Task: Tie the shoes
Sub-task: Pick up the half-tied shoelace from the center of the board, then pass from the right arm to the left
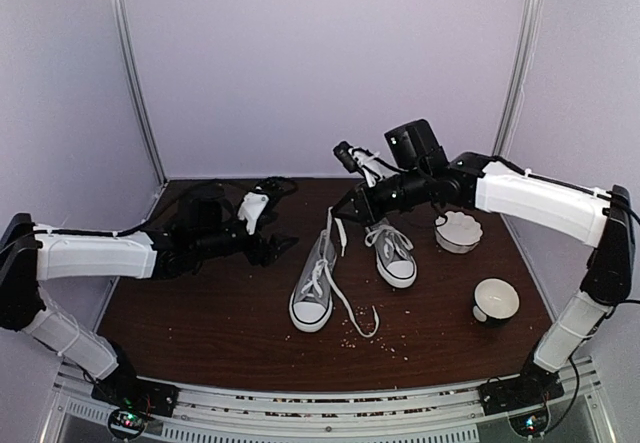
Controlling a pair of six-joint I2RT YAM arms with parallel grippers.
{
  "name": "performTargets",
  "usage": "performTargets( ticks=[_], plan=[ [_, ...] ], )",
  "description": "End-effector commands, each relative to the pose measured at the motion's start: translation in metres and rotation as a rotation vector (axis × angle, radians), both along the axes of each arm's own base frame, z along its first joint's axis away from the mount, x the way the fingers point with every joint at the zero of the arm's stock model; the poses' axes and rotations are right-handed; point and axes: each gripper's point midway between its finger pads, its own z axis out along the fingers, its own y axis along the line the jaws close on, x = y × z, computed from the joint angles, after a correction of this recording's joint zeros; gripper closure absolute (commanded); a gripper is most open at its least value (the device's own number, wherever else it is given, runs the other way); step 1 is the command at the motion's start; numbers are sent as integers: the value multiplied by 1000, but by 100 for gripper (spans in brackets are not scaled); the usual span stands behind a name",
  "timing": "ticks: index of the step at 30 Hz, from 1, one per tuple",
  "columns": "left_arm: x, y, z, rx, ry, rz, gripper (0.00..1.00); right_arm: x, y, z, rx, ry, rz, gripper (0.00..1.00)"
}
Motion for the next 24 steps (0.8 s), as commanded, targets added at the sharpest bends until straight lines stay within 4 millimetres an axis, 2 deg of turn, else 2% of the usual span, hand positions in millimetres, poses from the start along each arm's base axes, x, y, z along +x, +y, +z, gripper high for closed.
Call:
performTargets(
  ticks=[1, 6, 8, 12, 14, 17, 20, 24],
  plan=[
    [-9, -30, 6, -131, 44, -178, 25, -19, 19, -18, 193, 143, -3, 100],
    [-10, -55, -30, -84, 94, -316, 25, -31, 26, -43, 293, 253, -38, 100],
    [-10, -64, -42, -73, 106, -361, 25, -33, 28, -48, 336, 286, -47, 100],
    [1, -72, -50, -65, 72, -364, 26, -31, 28, -44, 373, 288, -54, 100],
    [-2, -74, -50, -35, 39, -402, 25, -31, 27, -46, 372, 290, -61, 100],
    [-4, -68, -64, 62, -12, -423, 25, -23, 21, -42, 376, 277, -95, 100],
    [-1, -59, -81, 167, -77, -419, 23, -15, 17, -30, 394, 247, -105, 100],
    [16, -67, -72, 167, -116, -379, 25, -15, 20, -32, 375, 258, -92, 100]
  ],
)
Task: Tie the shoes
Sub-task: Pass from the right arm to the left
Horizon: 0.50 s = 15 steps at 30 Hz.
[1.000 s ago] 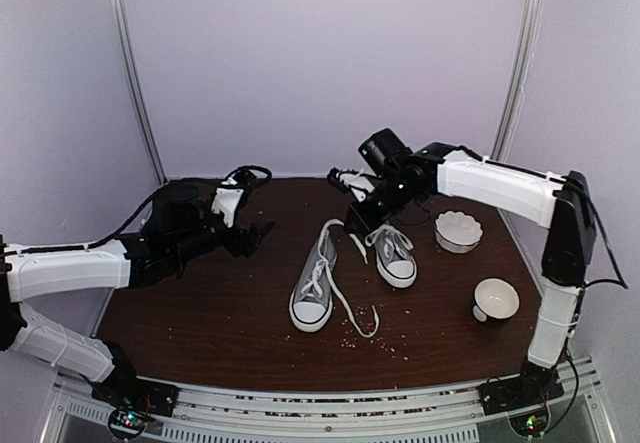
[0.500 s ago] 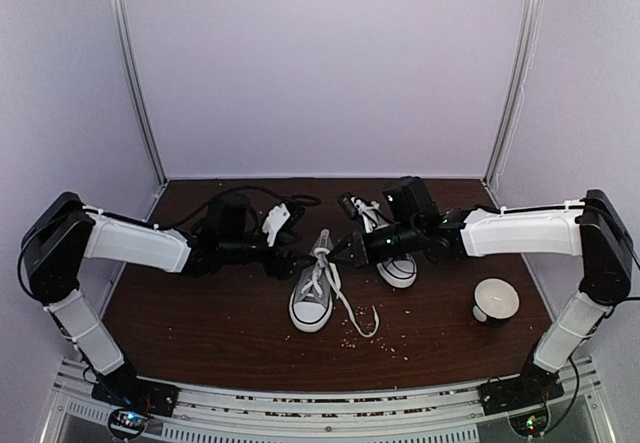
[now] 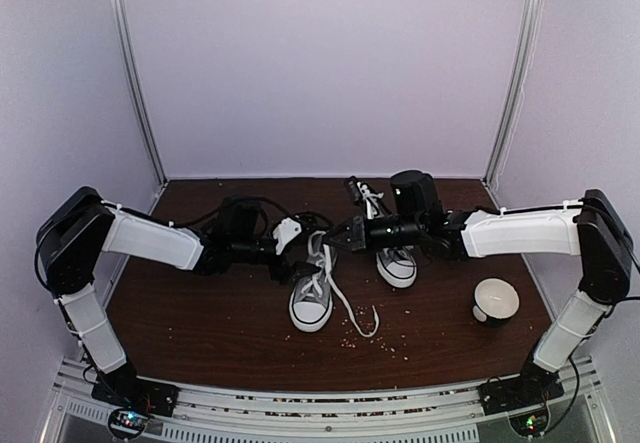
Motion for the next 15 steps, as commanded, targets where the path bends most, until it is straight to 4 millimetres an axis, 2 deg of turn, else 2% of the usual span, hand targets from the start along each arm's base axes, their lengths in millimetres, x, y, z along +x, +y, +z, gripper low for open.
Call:
performTargets(
  ticks=[1, 2, 5, 8, 12, 15],
  plan=[
    [24, -9, 13, 21, -105, 15, 29, 5, 1, 21, 41, -37, -6, 100],
    [27, -12, 12, 26, -89, 18, 35, 6, 1, 21, 43, -36, -7, 100],
    [24, -18, 13, 16, -56, -14, 62, 5, 0, 18, 39, -32, -9, 100],
    [22, -14, 15, 10, -52, -6, 98, 6, -4, 14, 31, -24, -17, 100],
    [31, -2, 19, 6, -66, 78, 100, 6, -15, 1, 10, -6, -28, 100],
    [40, 3, 24, -5, -65, 130, 100, -4, -16, -23, -51, 4, 4, 100]
  ],
)
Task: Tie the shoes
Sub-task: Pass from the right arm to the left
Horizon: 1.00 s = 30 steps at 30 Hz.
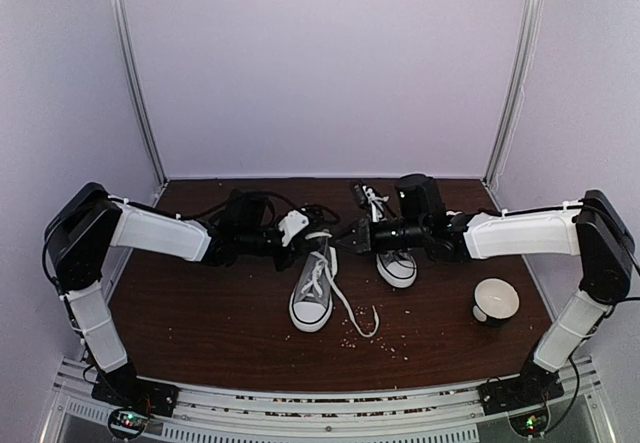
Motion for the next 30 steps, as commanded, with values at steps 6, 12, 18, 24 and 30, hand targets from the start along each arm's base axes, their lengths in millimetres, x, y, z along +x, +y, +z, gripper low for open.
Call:
performTargets(
  ticks=[6, 12, 18, 24, 30],
  plan=[
    [20, 12, 26, -33, -34, 106, 100, -39, 18, -72, -93, 82, 100, 100],
    [16, 14, 25, -8, -41, 88, 100, -36, 29, -79, -3, 143, 114, 89],
    [14, 15, 26, -9, -77, 74, 100, -16, -8, -45, 40, 36, 82, 68],
    [13, 14, 26, 8, -78, 58, 100, 14, -2, -27, -65, -71, 119, 63],
    [14, 13, 25, 3, -64, 60, 100, 38, 22, -18, -39, -90, 145, 65]
  ],
)
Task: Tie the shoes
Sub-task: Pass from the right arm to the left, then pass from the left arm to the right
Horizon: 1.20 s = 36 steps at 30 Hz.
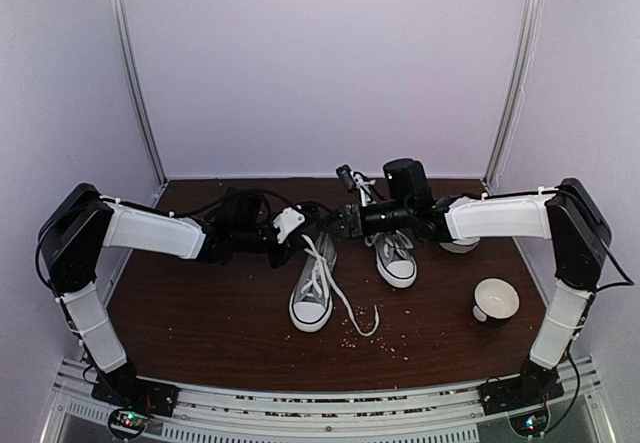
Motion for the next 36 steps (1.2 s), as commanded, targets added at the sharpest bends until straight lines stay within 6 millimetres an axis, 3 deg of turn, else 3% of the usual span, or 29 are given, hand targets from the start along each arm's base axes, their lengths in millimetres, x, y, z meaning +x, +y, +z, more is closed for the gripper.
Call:
performTargets(
  ticks=[1, 10, 17, 23, 28, 36],
  plan=[
    [6, -3, 23, -40, -44, -3, 100, 2, 9, -20, -24, 33, 42, 66],
    [6, -8, 17, -39, -14, -11, 100, 6, 29, -26, 82, 84, 40, 73],
    [7, -7, 15, -28, -10, -10, 100, 6, 29, -20, 132, 85, 33, 73],
    [7, -6, 13, -23, -7, -6, 100, 19, 14, 8, 228, 79, -11, 72],
    [8, -7, 14, -22, -5, -7, 100, 11, 19, -9, 180, 99, -1, 69],
    [7, -7, 10, -14, 7, -8, 100, 1, 31, -11, 173, 98, 37, 68]
  ],
)
